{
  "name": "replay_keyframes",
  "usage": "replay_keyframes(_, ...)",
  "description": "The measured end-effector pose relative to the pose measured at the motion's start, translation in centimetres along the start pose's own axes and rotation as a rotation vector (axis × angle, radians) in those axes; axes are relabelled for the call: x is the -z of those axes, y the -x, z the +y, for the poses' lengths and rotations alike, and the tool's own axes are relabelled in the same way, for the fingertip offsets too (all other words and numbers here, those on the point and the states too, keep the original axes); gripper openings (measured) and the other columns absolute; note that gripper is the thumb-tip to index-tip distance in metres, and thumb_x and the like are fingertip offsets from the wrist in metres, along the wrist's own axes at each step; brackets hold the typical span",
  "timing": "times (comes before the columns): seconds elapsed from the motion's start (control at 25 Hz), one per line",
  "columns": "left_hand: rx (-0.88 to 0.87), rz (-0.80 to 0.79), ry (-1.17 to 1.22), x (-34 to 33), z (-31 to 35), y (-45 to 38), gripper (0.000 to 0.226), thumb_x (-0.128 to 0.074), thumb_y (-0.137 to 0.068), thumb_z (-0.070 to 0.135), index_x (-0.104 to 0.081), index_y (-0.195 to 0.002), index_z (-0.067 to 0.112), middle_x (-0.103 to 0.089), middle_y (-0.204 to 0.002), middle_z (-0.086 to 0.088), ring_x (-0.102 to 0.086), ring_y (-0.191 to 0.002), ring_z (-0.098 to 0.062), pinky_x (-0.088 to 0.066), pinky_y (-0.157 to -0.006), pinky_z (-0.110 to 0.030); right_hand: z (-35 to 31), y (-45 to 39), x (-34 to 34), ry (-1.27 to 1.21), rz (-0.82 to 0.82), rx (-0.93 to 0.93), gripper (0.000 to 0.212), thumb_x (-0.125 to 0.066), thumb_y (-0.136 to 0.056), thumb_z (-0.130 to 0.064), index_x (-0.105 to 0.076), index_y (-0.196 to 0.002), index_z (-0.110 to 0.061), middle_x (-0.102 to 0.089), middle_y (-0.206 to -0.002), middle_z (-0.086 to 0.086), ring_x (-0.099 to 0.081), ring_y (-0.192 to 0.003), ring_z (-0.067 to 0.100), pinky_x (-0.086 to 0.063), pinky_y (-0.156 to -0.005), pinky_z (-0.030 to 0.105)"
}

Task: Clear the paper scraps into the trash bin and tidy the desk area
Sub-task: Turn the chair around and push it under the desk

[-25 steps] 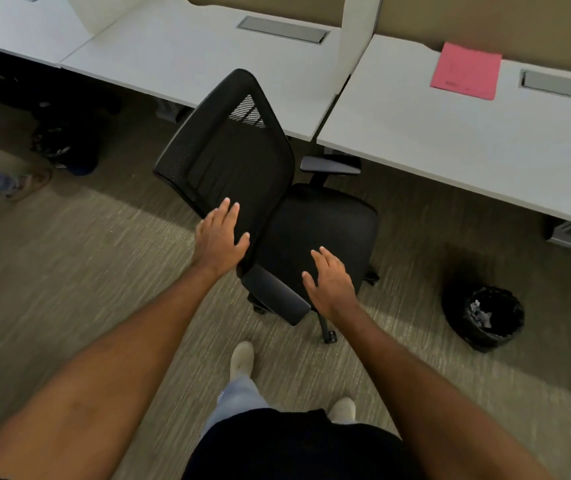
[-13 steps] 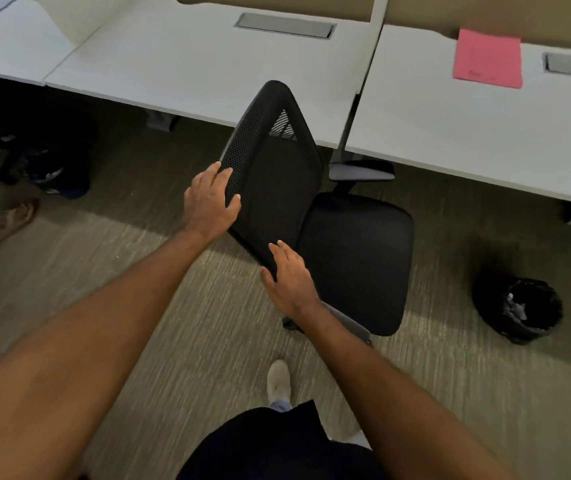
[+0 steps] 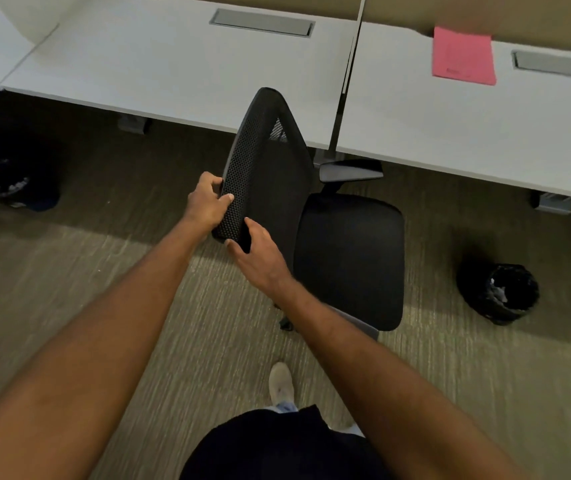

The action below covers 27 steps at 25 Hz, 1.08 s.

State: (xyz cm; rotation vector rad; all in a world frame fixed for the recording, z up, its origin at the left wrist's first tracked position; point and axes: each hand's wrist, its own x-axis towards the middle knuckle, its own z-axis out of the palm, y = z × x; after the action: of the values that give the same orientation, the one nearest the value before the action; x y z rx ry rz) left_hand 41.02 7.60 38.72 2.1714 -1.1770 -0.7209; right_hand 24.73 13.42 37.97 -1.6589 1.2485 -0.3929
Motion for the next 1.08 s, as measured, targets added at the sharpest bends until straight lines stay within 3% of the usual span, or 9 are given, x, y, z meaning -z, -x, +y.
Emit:
replay_keyframes(0.16, 0.114, -0.137, 0.121, 0.5, -1.1, 1.9, 0.021, -0.068, -0.096, 0.022, -0.051, -0.104, 0.014, -0.065, -0.106, -0.011, -0.065, -0.098, -0.027, -0.058, -0.079, -0.046, 0.0, 0.4, -0.3, -0.042, 0.015, -0.054, 0.081, -0.067, -0.095, -0.049, -0.031, -0.16, -0.015, -0.042, -0.159, 0.006, -0.045, -0.144, 0.023, -0.043, -0.117, 0.045)
replay_keyframes(0.28, 0.263, -0.329, 0.286, 1.3, -1.5, 4.6, 0.02, -0.067, -0.098, 0.023, -0.05, -0.101, 0.013, -0.071, -0.103, -0.013, -0.073, -0.087, -0.024, -0.061, -0.057, -0.039, 0.5, 1.2, -0.1, -0.051, -0.007, -0.092, 0.09, -0.074, -0.086, -0.054, -0.033, -0.157, -0.016, -0.045, -0.154, 0.005, -0.049, -0.14, 0.024, -0.049, -0.112, 0.048)
replay_keyframes(0.36, 0.326, -0.454, 0.341, 1.8, -1.6, 6.5, 0.023, -0.068, -0.097, 0.023, -0.05, -0.105, 0.01, -0.074, -0.102, -0.016, -0.075, -0.079, -0.022, -0.062, -0.057, -0.037, 0.8, 1.7, 0.2, -0.026, -0.047, -0.121, 0.101, -0.078, -0.079, -0.059, -0.03, -0.158, -0.016, -0.044, -0.156, 0.006, -0.049, -0.14, 0.026, -0.05, -0.11, 0.051)
replay_keyframes(0.52, 0.324, -0.641, 0.339, 1.9, -1.6, 10.7, 0.034, -0.071, -0.095, 0.029, -0.056, -0.113, 0.004, -0.075, -0.103, -0.016, -0.074, -0.083, -0.024, -0.063, -0.069, -0.037, 2.1, 3.7, 0.9, 0.1, -0.093, -0.168, 0.124, -0.075, -0.069, -0.074, -0.017, -0.164, -0.018, -0.032, -0.166, 0.006, -0.039, -0.149, 0.028, -0.045, -0.114, 0.056)
replay_keyframes(0.68, 0.153, -0.677, 0.131, 1.1, -2.1, 13.7, 0.039, -0.069, -0.095, 0.04, -0.066, -0.107, 0.003, -0.08, -0.09, -0.009, -0.075, -0.076, -0.015, -0.058, -0.071, -0.036, 5.5, 7.3, 2.0, 0.156, -0.128, -0.134, 0.121, -0.069, -0.068, -0.072, -0.013, -0.164, -0.023, -0.032, -0.167, 0.0, -0.038, -0.149, 0.022, -0.044, -0.115, 0.05)
replay_keyframes(0.8, -0.058, -0.421, -0.094, 1.3, -2.3, 13.1, 0.033, -0.077, -0.085, 0.047, -0.068, -0.087, 0.016, -0.074, -0.079, 0.001, -0.07, -0.072, -0.012, -0.056, -0.067, -0.035, 8.1, 9.8, 4.0, 0.142, -0.192, -0.112, 0.116, -0.076, -0.069, -0.06, -0.016, -0.163, -0.029, -0.037, -0.161, -0.004, -0.044, -0.14, 0.018, -0.05, -0.108, 0.043)
replay_keyframes(0.88, -0.304, -0.278, -0.322, 1.5, -2.3, 12.3, 0.038, -0.081, -0.076, 0.054, -0.062, -0.09, 0.024, -0.063, -0.091, 0.007, -0.059, -0.083, -0.013, -0.051, -0.072, -0.033, 9.5, 11.5, 5.8, 0.128, -0.239, -0.108, 0.114, -0.078, -0.069, -0.056, -0.018, -0.163, -0.033, -0.038, -0.158, -0.006, -0.047, -0.135, 0.014, -0.053, -0.104, 0.038)
replay_keyframes(0.96, -0.524, -0.237, -0.479, 1.5, -2.6, 11.7, 0.055, -0.081, -0.069, 0.063, -0.057, -0.104, 0.028, -0.051, -0.11, 0.006, -0.047, -0.1, -0.016, -0.047, -0.085, -0.032, 10.5, 13.4, 7.7, 0.167, -0.279, -0.107, 0.111, -0.077, -0.068, -0.055, -0.019, -0.161, -0.037, -0.039, -0.157, -0.01, -0.046, -0.132, 0.01, -0.053, -0.104, 0.036)
replay_keyframes(1.08, -0.672, -0.238, -0.659, 1.2, -2.5, 10.8, 0.084, -0.067, -0.064, 0.082, -0.053, -0.129, 0.03, -0.042, -0.14, -0.003, -0.039, -0.13, -0.027, -0.039, -0.112, -0.047, 11.5, 15.6, 10.3, 0.334, -0.305, -0.105, 0.106, -0.071, -0.066, -0.057, -0.023, -0.158, -0.036, -0.048, -0.146, -0.009, -0.051, -0.123, 0.01, -0.054, -0.1, 0.036)
